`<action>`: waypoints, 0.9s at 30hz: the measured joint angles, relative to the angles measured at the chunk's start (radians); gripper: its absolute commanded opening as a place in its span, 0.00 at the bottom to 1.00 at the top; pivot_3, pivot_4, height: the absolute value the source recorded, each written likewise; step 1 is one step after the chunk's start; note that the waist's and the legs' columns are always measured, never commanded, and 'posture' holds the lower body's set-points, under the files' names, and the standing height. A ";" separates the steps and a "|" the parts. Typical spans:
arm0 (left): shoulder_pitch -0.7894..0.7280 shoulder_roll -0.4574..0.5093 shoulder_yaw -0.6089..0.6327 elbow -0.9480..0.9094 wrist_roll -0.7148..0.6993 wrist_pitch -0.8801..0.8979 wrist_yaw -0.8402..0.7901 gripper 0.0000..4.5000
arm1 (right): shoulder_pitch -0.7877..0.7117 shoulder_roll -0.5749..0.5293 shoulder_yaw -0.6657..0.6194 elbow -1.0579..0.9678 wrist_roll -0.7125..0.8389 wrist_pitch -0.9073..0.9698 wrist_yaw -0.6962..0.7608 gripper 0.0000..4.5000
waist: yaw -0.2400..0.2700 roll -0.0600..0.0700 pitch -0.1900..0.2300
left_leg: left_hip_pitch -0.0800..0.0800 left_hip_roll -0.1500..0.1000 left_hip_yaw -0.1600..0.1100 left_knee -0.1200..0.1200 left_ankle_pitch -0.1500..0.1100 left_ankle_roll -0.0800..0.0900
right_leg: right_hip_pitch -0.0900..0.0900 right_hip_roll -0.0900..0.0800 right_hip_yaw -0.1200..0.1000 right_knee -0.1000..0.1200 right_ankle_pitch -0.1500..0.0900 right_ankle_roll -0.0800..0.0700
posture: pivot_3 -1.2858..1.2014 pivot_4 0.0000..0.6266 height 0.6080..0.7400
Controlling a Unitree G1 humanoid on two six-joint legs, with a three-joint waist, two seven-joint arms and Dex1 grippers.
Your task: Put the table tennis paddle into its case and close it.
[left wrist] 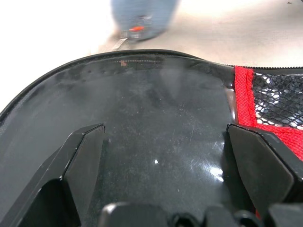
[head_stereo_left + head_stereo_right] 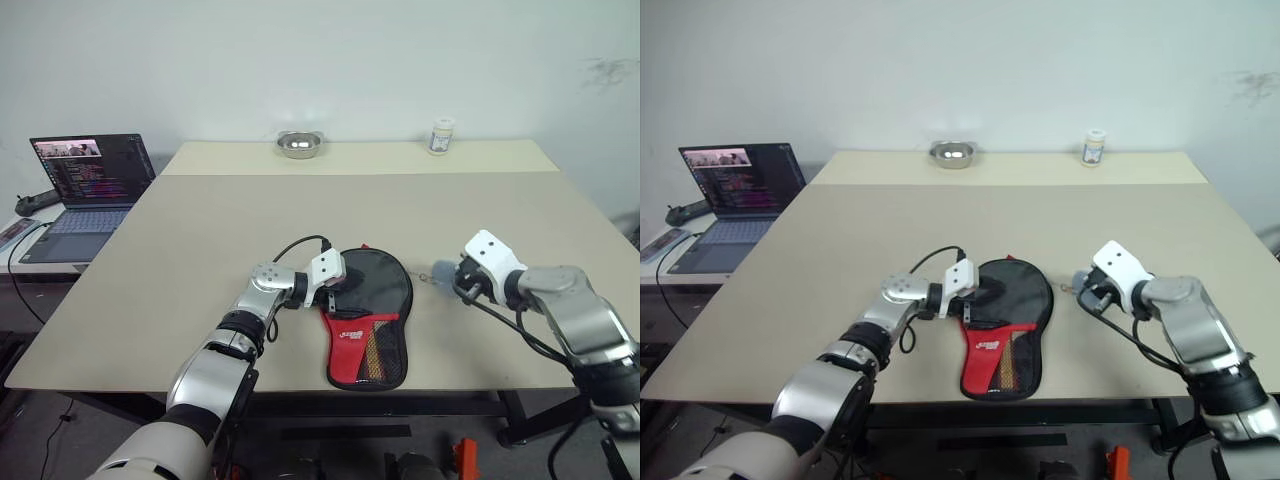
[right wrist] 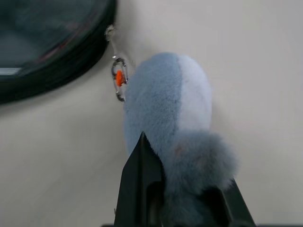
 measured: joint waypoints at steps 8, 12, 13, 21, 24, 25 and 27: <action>-0.010 -0.004 -0.001 0.014 0.013 0.001 0.012 1.00 | 0.205 -0.152 -0.039 -0.449 0.147 0.238 0.065 0.01 | 0.006 -0.004 -0.002 | 0.000 0.000 0.000 0.000 0.000 0.000 | 0.001 0.000 -0.001 -0.001 -0.001 0.002 | 0.52 0.24 1.00; -0.012 -0.013 -0.002 0.020 0.025 0.000 0.020 1.00 | 0.278 -0.185 -0.088 -0.551 0.216 0.285 0.068 0.01 | 0.016 -0.004 -0.002 | 0.005 0.002 -0.003 -0.001 0.000 0.000 | 0.010 0.001 -0.004 -0.008 -0.001 0.003 | 0.52 0.24 1.00; -0.013 -0.017 -0.003 0.022 0.027 0.001 0.020 1.00 | 0.296 -0.188 -0.103 -0.569 0.236 0.293 0.069 0.01 | 0.018 -0.004 -0.002 | 0.007 0.002 -0.004 -0.002 0.000 0.000 | 0.014 0.001 -0.006 -0.012 -0.001 0.003 | 0.52 0.24 1.00; -0.032 -0.026 -0.016 0.036 0.027 0.003 0.041 1.00 | 0.436 -0.212 -0.169 -0.672 0.355 0.304 0.081 0.01 | 0.032 -0.005 -0.002 | 0.007 0.000 -0.004 -0.002 -0.006 0.004 | 0.015 -0.001 -0.006 -0.014 -0.003 0.006 | 0.52 0.24 1.00; -0.044 -0.036 -0.021 0.048 0.034 0.005 0.052 1.00 | 0.470 -0.208 -0.158 -0.689 0.359 0.300 0.059 0.01 | 0.041 -0.006 -0.003 | 0.007 0.000 -0.004 -0.002 -0.007 0.005 | 0.016 -0.002 -0.006 -0.015 -0.004 0.007 | 0.52 0.24 1.00; -0.047 -0.039 -0.022 0.050 0.039 0.006 0.058 1.00 | 0.483 -0.206 -0.157 -0.697 0.361 0.300 0.053 0.01 | 0.043 -0.006 -0.003 | 0.007 0.000 -0.004 -0.002 -0.007 0.005 | 0.016 -0.002 -0.006 -0.015 -0.004 0.007 | 0.52 0.24 1.00; -0.050 -0.044 -0.022 0.054 0.045 0.007 0.064 1.00 | 0.506 -0.204 -0.161 -0.714 0.374 0.302 0.043 0.01 | 0.047 -0.008 -0.004 | 0.007 0.000 -0.004 -0.002 -0.007 0.005 | 0.016 -0.002 -0.006 -0.015 -0.004 0.008 | 0.52 0.24 1.00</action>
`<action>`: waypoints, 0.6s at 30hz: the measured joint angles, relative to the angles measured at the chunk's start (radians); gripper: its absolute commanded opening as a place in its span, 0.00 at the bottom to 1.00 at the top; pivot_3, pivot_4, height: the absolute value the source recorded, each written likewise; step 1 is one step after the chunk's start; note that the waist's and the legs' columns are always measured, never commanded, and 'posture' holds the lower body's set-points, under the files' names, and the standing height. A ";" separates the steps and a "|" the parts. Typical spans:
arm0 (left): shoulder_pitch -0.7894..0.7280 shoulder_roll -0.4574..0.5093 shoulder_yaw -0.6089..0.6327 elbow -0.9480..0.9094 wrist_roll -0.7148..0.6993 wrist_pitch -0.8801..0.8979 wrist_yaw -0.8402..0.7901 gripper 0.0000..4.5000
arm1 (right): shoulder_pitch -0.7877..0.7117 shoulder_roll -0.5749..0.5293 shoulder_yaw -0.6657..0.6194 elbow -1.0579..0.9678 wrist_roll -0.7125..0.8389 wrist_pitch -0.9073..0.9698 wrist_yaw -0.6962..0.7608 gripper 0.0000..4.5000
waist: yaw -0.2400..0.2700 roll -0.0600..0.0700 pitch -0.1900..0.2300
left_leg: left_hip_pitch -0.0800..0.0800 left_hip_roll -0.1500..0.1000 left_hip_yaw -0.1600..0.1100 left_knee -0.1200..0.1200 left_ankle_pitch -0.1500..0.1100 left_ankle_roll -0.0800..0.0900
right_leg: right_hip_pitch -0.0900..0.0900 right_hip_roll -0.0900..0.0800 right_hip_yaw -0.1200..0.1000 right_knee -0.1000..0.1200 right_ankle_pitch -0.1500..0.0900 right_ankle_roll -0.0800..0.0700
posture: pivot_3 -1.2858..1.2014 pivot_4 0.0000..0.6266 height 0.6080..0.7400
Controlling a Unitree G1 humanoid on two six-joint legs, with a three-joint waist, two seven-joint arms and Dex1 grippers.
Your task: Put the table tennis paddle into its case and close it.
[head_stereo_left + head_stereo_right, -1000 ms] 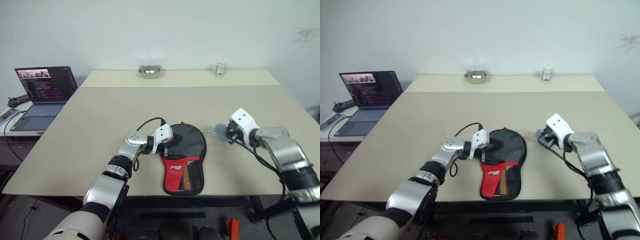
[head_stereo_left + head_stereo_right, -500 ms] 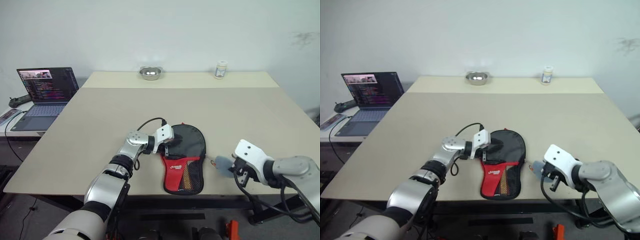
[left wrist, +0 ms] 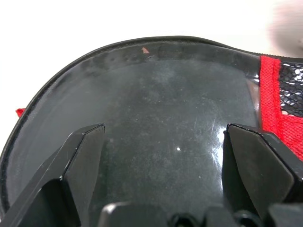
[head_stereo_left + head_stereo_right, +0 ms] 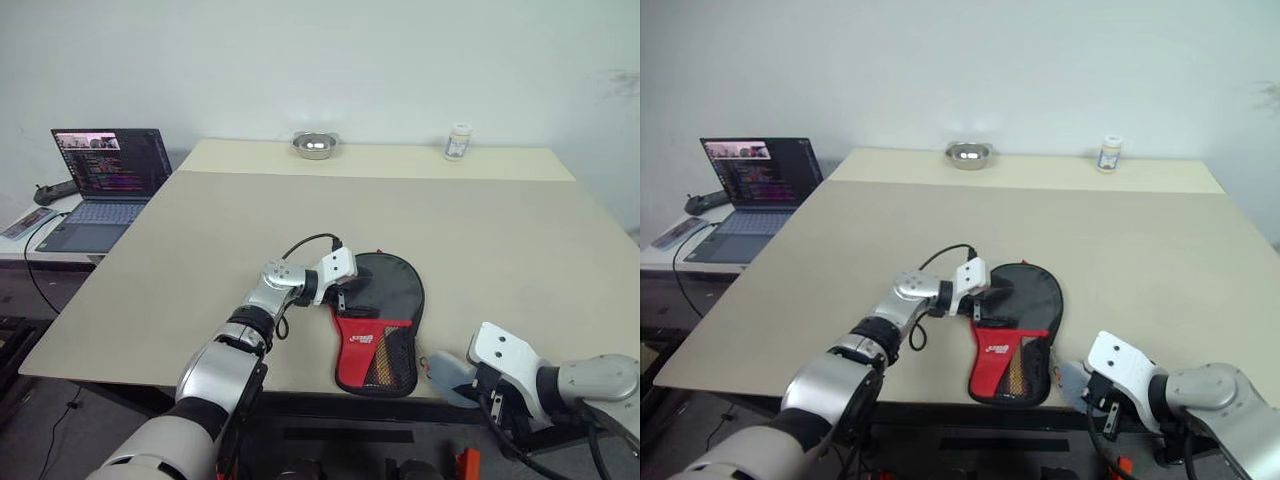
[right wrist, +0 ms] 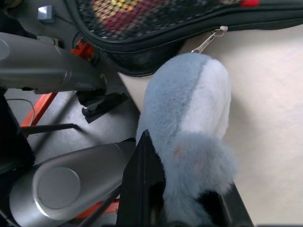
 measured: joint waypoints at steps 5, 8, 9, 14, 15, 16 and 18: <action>-0.016 -0.020 0.000 0.017 0.023 0.005 0.026 1.00 | 0.065 0.000 -0.068 -0.046 0.128 0.016 0.000 0.01 | 0.003 -0.003 -0.001 | 0.000 0.000 -0.001 0.000 0.000 0.000 | 0.002 0.000 -0.001 -0.001 0.000 0.001 | 0.52 0.24 1.00; -0.025 -0.035 -0.001 0.025 0.033 0.011 0.043 1.00 | 0.103 -0.031 -0.125 -0.046 0.252 0.006 -0.021 0.01 | 0.003 -0.003 -0.001 | 0.001 0.000 -0.001 0.000 0.000 0.000 | 0.002 -0.001 -0.001 -0.001 -0.001 0.001 | 0.52 0.24 1.00; -0.029 -0.039 -0.001 0.028 0.037 0.012 0.044 1.00 | 0.125 -0.051 -0.143 -0.046 0.303 -0.004 -0.037 0.01 | 0.003 -0.003 0.000 | 0.000 0.000 -0.001 0.000 -0.001 0.000 | 0.002 -0.001 -0.002 -0.001 -0.001 0.001 | 0.52 0.24 1.00; -0.044 -0.062 -0.010 0.034 0.060 0.013 0.065 1.00 | 0.218 -0.155 -0.172 -0.044 0.566 -0.109 -0.210 0.01 | 0.004 -0.004 0.000 | 0.000 0.000 -0.001 0.000 -0.001 0.001 | 0.003 -0.001 -0.002 -0.003 -0.001 0.001 | 0.52 0.24 1.00; -0.046 -0.067 -0.012 0.035 0.064 0.013 0.068 1.00 | 0.229 -0.176 -0.170 -0.044 0.610 -0.132 -0.248 0.01 | 0.004 -0.004 0.000 | 0.000 0.000 -0.001 0.000 -0.001 0.001 | 0.003 -0.001 -0.001 -0.003 -0.001 0.001 | 0.52 0.24 1.00; -0.048 -0.073 -0.014 0.035 0.066 0.014 0.071 1.00 | 0.231 -0.197 -0.160 -0.043 0.656 -0.158 -0.298 0.01 | 0.004 -0.004 0.000 | 0.000 0.000 -0.001 0.000 -0.002 0.001 | 0.003 -0.001 -0.001 -0.003 -0.001 0.001 | 0.52 0.24 1.00; -0.051 -0.077 -0.015 0.036 0.069 0.014 0.073 1.00 | 0.226 -0.221 -0.121 -0.043 0.721 -0.195 -0.376 0.01 | 0.004 -0.005 0.000 | -0.001 0.000 -0.002 0.000 -0.002 0.001 | 0.002 -0.001 -0.002 -0.004 -0.001 0.001 | 0.52 0.24 1.00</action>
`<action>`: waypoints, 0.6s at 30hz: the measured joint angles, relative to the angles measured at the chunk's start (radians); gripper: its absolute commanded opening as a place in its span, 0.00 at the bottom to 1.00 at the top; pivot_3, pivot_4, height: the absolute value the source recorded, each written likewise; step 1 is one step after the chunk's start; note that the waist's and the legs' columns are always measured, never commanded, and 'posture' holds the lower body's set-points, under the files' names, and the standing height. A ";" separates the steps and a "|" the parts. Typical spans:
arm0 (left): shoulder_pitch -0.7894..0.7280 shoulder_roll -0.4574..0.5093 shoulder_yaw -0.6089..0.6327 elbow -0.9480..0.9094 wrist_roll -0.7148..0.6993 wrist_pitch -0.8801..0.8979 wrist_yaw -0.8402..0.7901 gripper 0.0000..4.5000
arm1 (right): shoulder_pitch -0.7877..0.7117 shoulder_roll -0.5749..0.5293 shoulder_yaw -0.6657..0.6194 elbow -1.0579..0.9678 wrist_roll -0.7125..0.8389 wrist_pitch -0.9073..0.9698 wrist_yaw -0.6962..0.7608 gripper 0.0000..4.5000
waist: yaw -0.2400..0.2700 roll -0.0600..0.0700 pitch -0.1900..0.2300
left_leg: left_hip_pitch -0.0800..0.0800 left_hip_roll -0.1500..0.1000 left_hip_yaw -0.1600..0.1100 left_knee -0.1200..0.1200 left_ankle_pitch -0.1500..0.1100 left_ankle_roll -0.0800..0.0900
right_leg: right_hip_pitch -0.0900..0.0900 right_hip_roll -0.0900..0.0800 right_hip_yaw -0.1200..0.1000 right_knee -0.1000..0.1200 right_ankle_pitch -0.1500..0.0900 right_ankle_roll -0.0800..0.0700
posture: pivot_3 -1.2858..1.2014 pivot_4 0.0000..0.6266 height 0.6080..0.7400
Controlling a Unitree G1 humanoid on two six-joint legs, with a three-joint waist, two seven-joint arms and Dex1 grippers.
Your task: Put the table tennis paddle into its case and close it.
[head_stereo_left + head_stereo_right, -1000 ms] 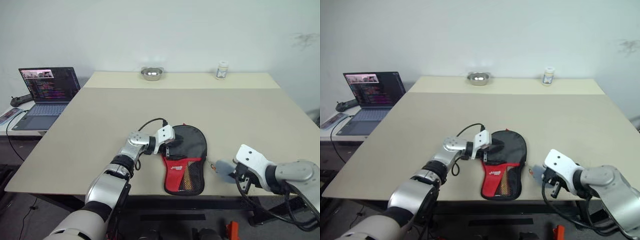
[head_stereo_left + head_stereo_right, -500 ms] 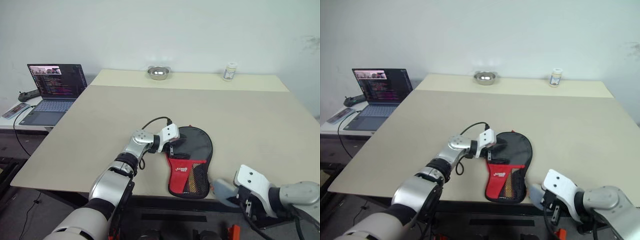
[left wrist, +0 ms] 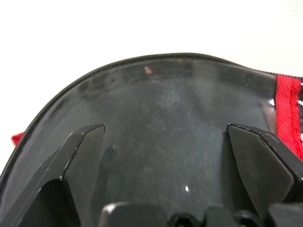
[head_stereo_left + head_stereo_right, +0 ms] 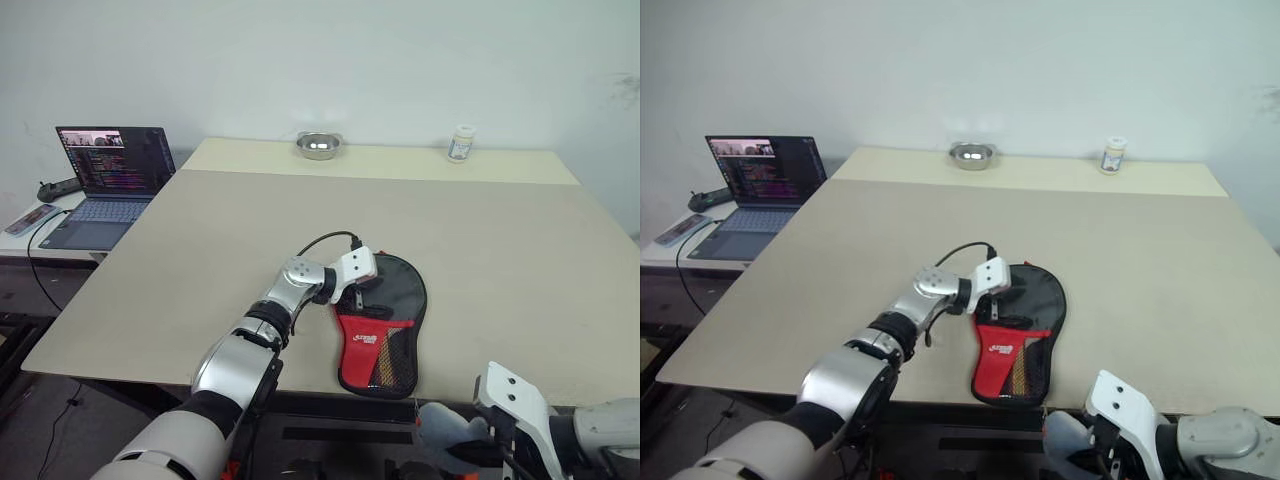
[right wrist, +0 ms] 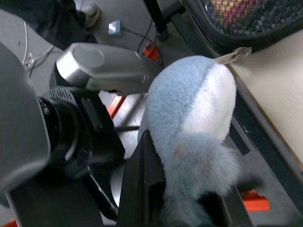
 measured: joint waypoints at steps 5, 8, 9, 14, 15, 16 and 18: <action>-0.004 -0.004 -0.002 0.000 0.003 -0.001 -0.001 1.00 | -0.044 -0.039 0.079 0.000 0.083 -0.043 -0.129 0.17 | 0.000 0.000 0.000 | -0.002 0.000 -0.001 0.000 -0.001 0.001 | 0.000 0.000 -0.001 -0.005 0.000 0.000 | 0.52 0.24 1.00; -0.002 -0.003 -0.002 0.000 0.003 -0.005 -0.002 1.00 | -0.072 -0.059 0.088 -0.002 0.138 -0.051 -0.140 0.36 | -0.001 0.000 0.000 | -0.003 0.000 -0.003 0.000 -0.001 0.001 | 0.002 0.000 -0.004 -0.008 0.000 0.000 | 0.52 0.24 1.00; -0.001 -0.003 -0.002 0.000 0.003 -0.009 -0.002 1.00 | -0.078 -0.068 0.087 -0.005 0.159 -0.055 -0.140 0.45 | -0.001 0.000 0.000 | -0.003 0.000 -0.004 0.000 -0.001 0.001 | 0.002 0.000 -0.005 -0.009 0.000 0.000 | 0.52 0.24 1.00; 0.007 0.000 0.000 -0.003 0.001 -0.017 0.004 1.00 | -0.112 -0.103 0.061 -0.013 0.211 -0.065 -0.107 0.84 | -0.002 0.001 0.000 | -0.002 0.001 -0.006 0.000 -0.001 0.001 | 0.005 0.000 -0.008 -0.010 0.000 0.000 | 0.52 0.24 1.00; 0.010 0.002 0.001 -0.004 0.000 -0.018 0.005 1.00 | -0.123 -0.112 0.049 -0.012 0.214 -0.065 -0.097 0.92 | -0.002 0.001 0.000 | -0.002 0.001 -0.006 0.000 -0.001 0.001 | 0.005 0.000 -0.008 -0.010 0.000 0.000 | 0.52 0.24 1.00; 0.013 0.006 0.002 -0.005 -0.003 -0.019 0.007 1.00 | -0.143 -0.115 0.039 -0.010 0.217 -0.067 -0.087 0.99 | -0.002 0.000 0.000 | -0.001 0.001 -0.007 0.000 -0.001 0.001 | 0.006 0.000 -0.008 -0.010 0.000 0.000 | 0.52 0.24 1.00; 0.019 0.010 0.005 -0.007 -0.008 -0.020 0.009 1.00 | -0.188 -0.112 0.029 0.021 0.214 -0.072 -0.058 0.99 | -0.005 0.001 0.000 | -0.001 0.001 -0.006 0.000 -0.001 0.001 | 0.007 0.000 -0.008 -0.010 0.000 0.000 | 0.52 0.24 1.00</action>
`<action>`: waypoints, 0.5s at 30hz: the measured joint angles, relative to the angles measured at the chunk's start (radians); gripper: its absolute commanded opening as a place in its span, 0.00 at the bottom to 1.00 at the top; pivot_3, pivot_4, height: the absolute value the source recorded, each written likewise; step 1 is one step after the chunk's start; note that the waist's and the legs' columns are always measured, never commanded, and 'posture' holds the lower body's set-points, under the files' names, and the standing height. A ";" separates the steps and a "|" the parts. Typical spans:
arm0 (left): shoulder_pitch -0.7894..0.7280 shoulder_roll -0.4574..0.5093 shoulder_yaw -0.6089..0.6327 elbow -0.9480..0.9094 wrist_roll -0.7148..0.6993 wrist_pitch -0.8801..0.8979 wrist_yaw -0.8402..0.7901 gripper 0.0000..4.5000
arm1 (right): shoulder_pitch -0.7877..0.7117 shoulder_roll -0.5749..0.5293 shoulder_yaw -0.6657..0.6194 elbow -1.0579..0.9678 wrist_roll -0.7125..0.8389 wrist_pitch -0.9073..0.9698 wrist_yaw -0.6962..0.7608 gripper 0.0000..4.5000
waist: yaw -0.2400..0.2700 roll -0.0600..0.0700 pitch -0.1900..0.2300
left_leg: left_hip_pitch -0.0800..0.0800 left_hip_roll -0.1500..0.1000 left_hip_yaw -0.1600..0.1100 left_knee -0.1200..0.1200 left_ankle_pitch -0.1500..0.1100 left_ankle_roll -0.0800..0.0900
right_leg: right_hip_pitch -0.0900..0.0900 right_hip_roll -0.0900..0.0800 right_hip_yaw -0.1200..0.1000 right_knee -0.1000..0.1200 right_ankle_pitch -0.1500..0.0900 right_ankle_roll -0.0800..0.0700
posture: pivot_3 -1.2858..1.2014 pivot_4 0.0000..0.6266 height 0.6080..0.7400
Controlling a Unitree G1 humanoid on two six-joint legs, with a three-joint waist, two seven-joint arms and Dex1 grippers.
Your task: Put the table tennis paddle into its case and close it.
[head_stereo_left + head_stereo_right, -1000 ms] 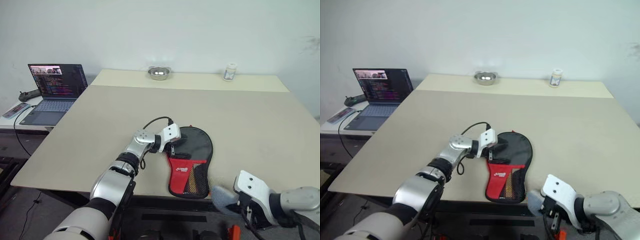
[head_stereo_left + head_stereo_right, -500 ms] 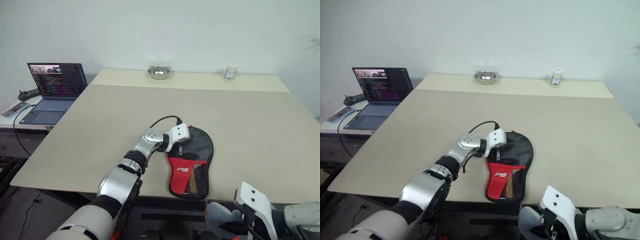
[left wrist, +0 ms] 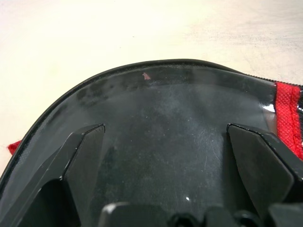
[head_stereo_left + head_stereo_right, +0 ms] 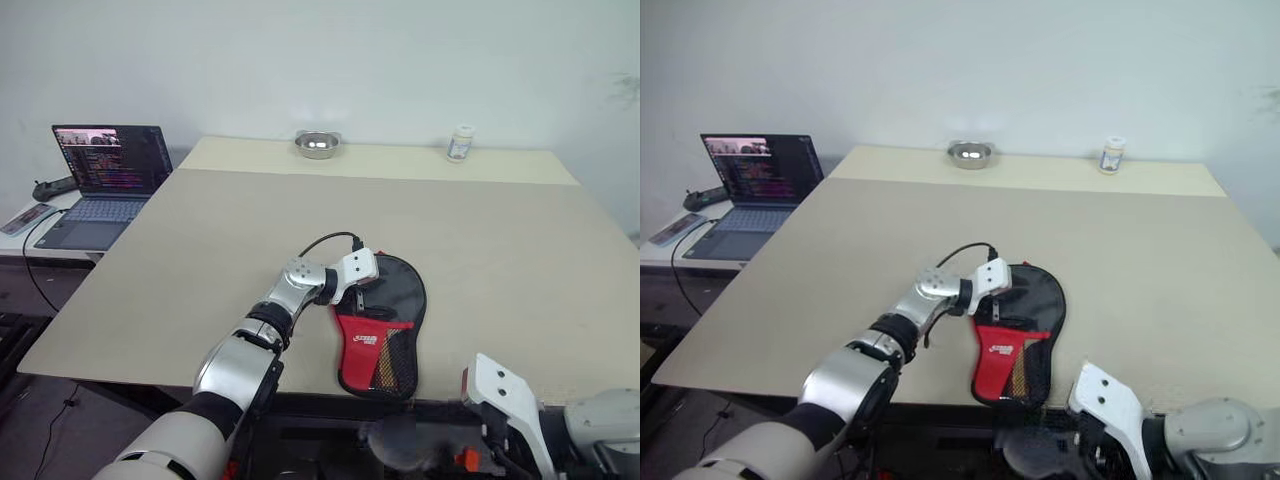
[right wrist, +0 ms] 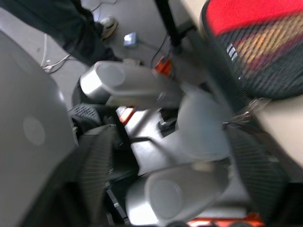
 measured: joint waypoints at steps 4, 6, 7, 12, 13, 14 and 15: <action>0.020 0.012 0.018 -0.015 -0.021 -0.018 -0.022 1.00 | -0.128 0.060 0.005 0.129 -0.123 -0.039 0.024 0.99 | -0.003 0.000 0.000 | 0.000 0.001 0.000 0.000 0.000 0.000 | -0.001 0.000 -0.001 0.000 0.000 0.000 | 0.52 0.24 1.00; 0.029 0.028 0.031 -0.029 -0.042 -0.023 -0.074 1.00 | -0.190 0.107 0.038 0.206 -0.228 -0.076 0.042 0.99 | -0.006 0.001 0.001 | -0.001 0.000 0.000 -0.001 0.000 0.000 | -0.002 0.000 -0.001 0.000 0.000 0.000 | 0.52 0.24 1.00; 0.033 0.038 0.042 -0.034 -0.056 -0.020 -0.104 1.00 | -0.216 0.137 0.055 0.252 -0.287 -0.103 0.047 0.99 | -0.008 0.001 0.001 | -0.004 0.000 0.000 -0.001 0.000 0.000 | -0.006 0.000 0.000 0.001 0.000 -0.001 | 0.52 0.24 1.00; 0.040 0.085 0.094 -0.081 -0.116 0.045 -0.165 1.00 | -0.348 0.316 0.159 0.473 -0.521 -0.232 0.110 0.99 | -0.018 0.003 0.007 | -0.010 -0.001 -0.001 0.000 0.001 -0.001 | -0.012 0.001 -0.001 0.003 0.005 -0.007 | 0.52 0.24 1.00; 0.042 0.094 0.100 -0.108 -0.129 0.052 -0.178 1.00 | -0.374 0.355 0.179 0.521 -0.567 -0.265 0.122 0.99 | -0.020 0.004 0.008 | -0.010 -0.001 -0.001 0.000 0.001 -0.002 | -0.013 0.001 -0.001 0.002 0.005 -0.007 | 0.52 0.24 1.00; 0.044 0.099 0.105 -0.134 -0.139 0.059 -0.187 1.00 | -0.389 0.382 0.189 0.562 -0.607 -0.290 0.133 0.99 | -0.021 0.004 0.010 | -0.012 -0.002 -0.001 0.000 0.002 -0.004 | -0.013 0.000 -0.001 0.002 0.004 -0.007 | 0.52 0.24 1.00; 0.056 0.109 0.110 -0.179 -0.154 0.072 -0.198 1.00 | -0.406 0.412 0.203 0.608 -0.652 -0.329 0.148 0.99 | -0.021 0.005 0.010 | -0.012 -0.002 -0.001 0.000 0.002 -0.004 | -0.013 0.000 -0.001 0.001 0.004 -0.007 | 0.52 0.24 1.00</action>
